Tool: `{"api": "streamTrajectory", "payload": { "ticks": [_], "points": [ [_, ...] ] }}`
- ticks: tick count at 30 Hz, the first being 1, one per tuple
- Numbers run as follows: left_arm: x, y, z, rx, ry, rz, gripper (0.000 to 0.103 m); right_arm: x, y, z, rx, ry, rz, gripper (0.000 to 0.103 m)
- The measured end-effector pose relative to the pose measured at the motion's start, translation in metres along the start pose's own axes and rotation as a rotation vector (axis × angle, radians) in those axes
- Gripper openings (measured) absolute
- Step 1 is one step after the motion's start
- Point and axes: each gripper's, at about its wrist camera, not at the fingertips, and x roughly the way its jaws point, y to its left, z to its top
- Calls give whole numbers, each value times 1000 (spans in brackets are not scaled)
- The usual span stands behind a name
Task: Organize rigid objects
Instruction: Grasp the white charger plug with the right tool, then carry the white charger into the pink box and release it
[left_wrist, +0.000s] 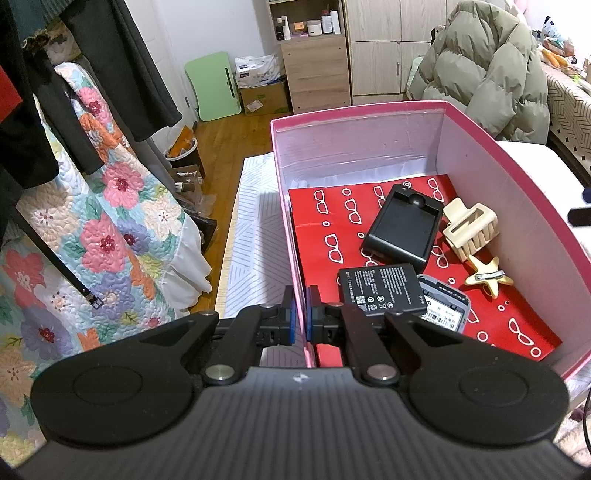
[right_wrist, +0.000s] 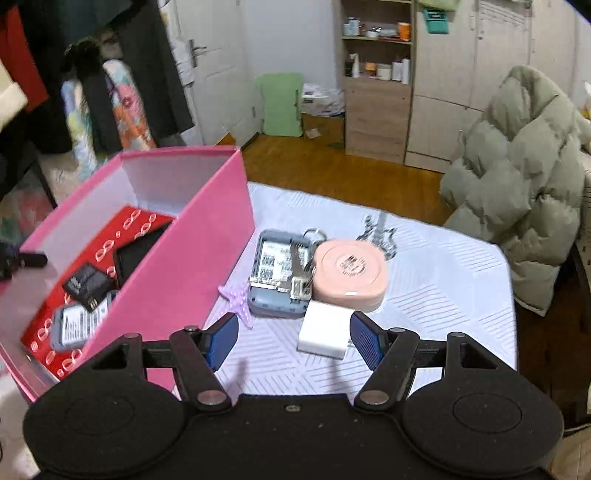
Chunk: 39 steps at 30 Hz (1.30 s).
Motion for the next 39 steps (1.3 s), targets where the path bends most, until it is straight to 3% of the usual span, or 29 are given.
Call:
{"api": "streamTrajectory", "payload": {
  "ticks": [3, 7, 12, 17, 19, 34, 39],
  "points": [
    [0, 0, 0, 0, -1, -1, 4, 18, -4, -2, 8, 31, 50, 68],
    [0, 0, 0, -1, 1, -2, 4, 38, 9, -4, -58, 39, 34, 67],
    [-1, 3, -1, -6, 6, -5, 4, 50, 11, 0, -91, 38, -124, 71],
    [-1, 1, 0, 2, 6, 4, 4, 61, -8, -2, -15, 72, -158, 69],
    [-1, 1, -1, 4, 5, 6, 4, 67, -10, -6, -6, 105, -143, 62],
    [-1, -1, 0, 2, 9, 8, 4, 9, 3, 1, 26, -13, -62, 61],
    [-1, -1, 0, 0, 9, 8, 4, -22, 26, 25, -13, -102, 42, 61]
  ]
}}
